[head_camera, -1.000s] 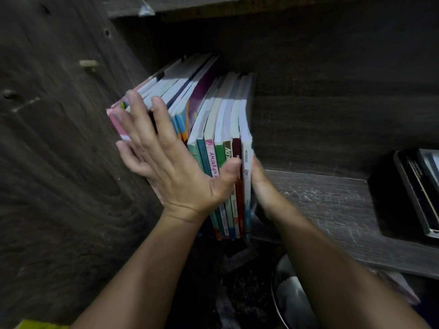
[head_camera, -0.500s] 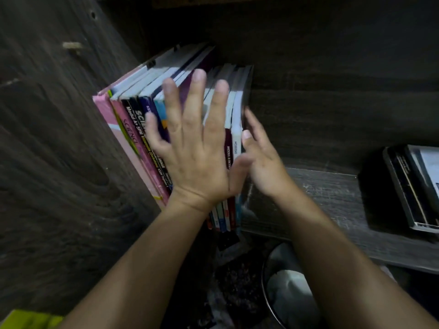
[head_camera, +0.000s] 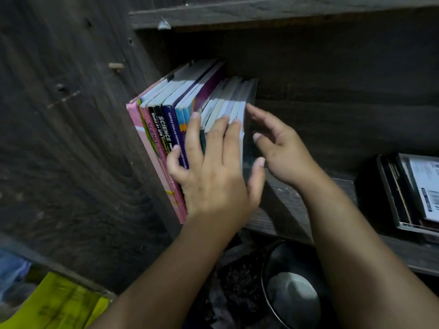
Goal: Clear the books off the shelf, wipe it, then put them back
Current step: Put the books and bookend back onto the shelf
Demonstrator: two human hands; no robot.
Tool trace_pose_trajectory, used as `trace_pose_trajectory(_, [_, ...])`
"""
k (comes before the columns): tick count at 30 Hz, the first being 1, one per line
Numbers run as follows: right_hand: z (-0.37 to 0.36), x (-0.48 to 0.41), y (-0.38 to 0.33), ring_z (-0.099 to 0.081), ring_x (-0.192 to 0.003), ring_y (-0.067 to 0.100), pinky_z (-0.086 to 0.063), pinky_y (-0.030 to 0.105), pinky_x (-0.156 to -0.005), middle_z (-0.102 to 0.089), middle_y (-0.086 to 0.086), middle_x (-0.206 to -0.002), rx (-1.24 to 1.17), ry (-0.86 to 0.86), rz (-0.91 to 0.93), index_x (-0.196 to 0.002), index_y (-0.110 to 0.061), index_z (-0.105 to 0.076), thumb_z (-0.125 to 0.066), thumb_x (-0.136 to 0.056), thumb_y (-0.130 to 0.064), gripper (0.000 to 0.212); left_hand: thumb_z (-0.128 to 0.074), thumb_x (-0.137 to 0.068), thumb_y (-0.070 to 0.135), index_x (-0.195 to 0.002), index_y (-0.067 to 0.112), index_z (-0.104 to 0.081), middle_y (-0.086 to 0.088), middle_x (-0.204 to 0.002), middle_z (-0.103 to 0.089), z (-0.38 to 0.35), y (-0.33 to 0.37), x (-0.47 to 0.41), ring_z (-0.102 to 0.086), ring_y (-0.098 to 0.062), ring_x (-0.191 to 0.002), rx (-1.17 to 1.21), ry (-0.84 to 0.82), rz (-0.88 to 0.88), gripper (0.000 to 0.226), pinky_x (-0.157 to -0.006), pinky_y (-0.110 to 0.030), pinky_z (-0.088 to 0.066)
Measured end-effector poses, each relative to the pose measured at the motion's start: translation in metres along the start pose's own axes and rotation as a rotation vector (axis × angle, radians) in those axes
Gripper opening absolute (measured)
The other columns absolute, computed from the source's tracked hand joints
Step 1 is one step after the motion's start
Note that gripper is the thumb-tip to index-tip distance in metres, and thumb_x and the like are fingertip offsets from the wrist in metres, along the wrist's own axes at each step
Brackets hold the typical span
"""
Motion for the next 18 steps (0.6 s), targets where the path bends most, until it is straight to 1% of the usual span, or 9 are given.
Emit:
trace_pose_trajectory(3, [0.008,0.006,-0.006,-0.043,-0.118,-0.016,-0.034,-0.005,-0.087,-0.049,-0.017,-0.138,0.05,-0.032,-0.029,-0.138,-0.035,-0.049,-0.04,-0.099,-0.002,0.052,-0.059,-0.085,0.044,-0.126,0.027,-0.059,0.004,-0.138,-0.053,0.005,0.0,-0.001,-0.026,-0.027,-0.14,-0.02,-0.005,-0.005,0.044,-0.097,-0.049,-0.021])
trace_pose_trajectory(5, [0.011,0.011,-0.008,-0.043,-0.124,-0.006,-0.036,-0.003,-0.086,-0.05,-0.014,-0.138,0.046,-0.051,-0.043,-0.134,-0.038,-0.052,-0.039,-0.1,-0.003,0.05,-0.065,-0.079,0.033,-0.112,0.026,-0.062,0.001,-0.137,-0.053,0.016,0.0,-0.001,-0.028,-0.028,-0.138,0.015,-0.003,-0.031,0.034,-0.094,-0.047,-0.022])
trace_pose_trajectory(7, [0.011,0.014,-0.009,-0.047,-0.125,0.001,-0.044,0.01,-0.091,-0.051,-0.013,-0.136,0.014,-0.063,-0.062,-0.13,-0.04,-0.054,-0.038,-0.101,-0.007,0.047,-0.069,-0.07,0.023,-0.098,0.019,-0.057,-0.002,-0.127,-0.058,0.028,0.002,0.004,-0.047,-0.026,-0.125,0.053,-0.035,-0.026,0.031,-0.088,-0.042,-0.025])
trace_pose_trajectory(9, [0.013,0.016,-0.011,-0.048,-0.125,0.005,-0.045,0.03,-0.102,-0.05,-0.014,-0.136,-0.015,-0.039,-0.064,-0.131,-0.043,-0.052,-0.039,-0.1,-0.011,0.046,-0.073,-0.066,0.017,-0.093,0.017,-0.046,0.0,-0.095,-0.06,0.046,0.003,0.011,-0.059,-0.025,-0.084,0.117,-0.151,0.035,0.038,-0.078,-0.036,-0.025])
trace_pose_trajectory(11, [0.014,0.018,-0.014,-0.051,-0.123,0.004,-0.04,0.04,-0.108,-0.046,-0.013,-0.139,-0.049,-0.017,-0.054,-0.138,-0.047,-0.04,-0.04,-0.099,-0.021,0.047,-0.067,-0.077,0.026,-0.096,0.022,-0.026,0.007,-0.076,-0.043,0.052,0.004,0.023,-0.046,-0.022,-0.066,0.097,-0.391,0.121,0.045,-0.072,-0.033,-0.029])
trace_pose_trajectory(13, [0.009,0.021,-0.024,-0.053,-0.121,0.001,-0.039,0.042,-0.109,-0.041,-0.009,-0.147,-0.024,-0.027,-0.019,-0.145,-0.049,-0.027,-0.04,-0.097,-0.038,0.051,-0.061,-0.082,0.032,-0.106,0.023,-0.018,0.009,-0.072,-0.036,0.053,0.007,0.034,-0.042,-0.02,-0.067,0.038,-0.551,0.163,0.049,-0.066,-0.03,-0.034])
trace_pose_trajectory(14, [0.004,0.023,-0.031,-0.049,-0.125,0.001,-0.038,0.043,-0.11,-0.037,-0.008,-0.15,-0.004,-0.042,-0.003,-0.146,-0.051,-0.022,-0.04,-0.095,-0.045,0.054,-0.062,-0.083,0.03,-0.12,0.023,-0.015,0.007,-0.073,-0.04,0.051,0.01,0.035,-0.044,-0.02,-0.068,0.045,-0.586,0.178,0.06,-0.065,-0.031,-0.036])
trace_pose_trajectory(16, [-0.007,0.028,-0.04,-0.033,-0.138,0.003,-0.032,0.044,-0.114,-0.029,-0.005,-0.156,0.022,-0.071,0.032,-0.148,-0.048,-0.018,-0.041,-0.097,-0.041,0.056,-0.061,-0.087,0.019,-0.145,0.028,0.013,0.0,-0.085,-0.051,0.041,0.013,0.033,-0.048,-0.021,-0.072,0.081,-0.611,0.225,0.093,-0.066,-0.033,-0.038])
trace_pose_trajectory(18, [-0.016,0.035,-0.044,-0.027,-0.14,0.005,-0.031,0.041,-0.115,-0.024,-0.004,-0.158,0.052,-0.097,0.006,-0.149,-0.046,-0.016,-0.04,-0.103,-0.03,0.055,-0.05,-0.094,0.009,-0.145,0.03,0.03,-0.01,-0.095,-0.056,0.036,0.015,0.027,-0.05,-0.024,-0.074,0.073,-0.611,0.191,0.098,-0.067,-0.036,-0.037])
Point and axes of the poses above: each hand's wrist, its own x-axis away from the middle knuckle, its own z-axis out of the back of the hand, y = z × x, the point moved 8 cm from there along -x, towards the middle knuckle
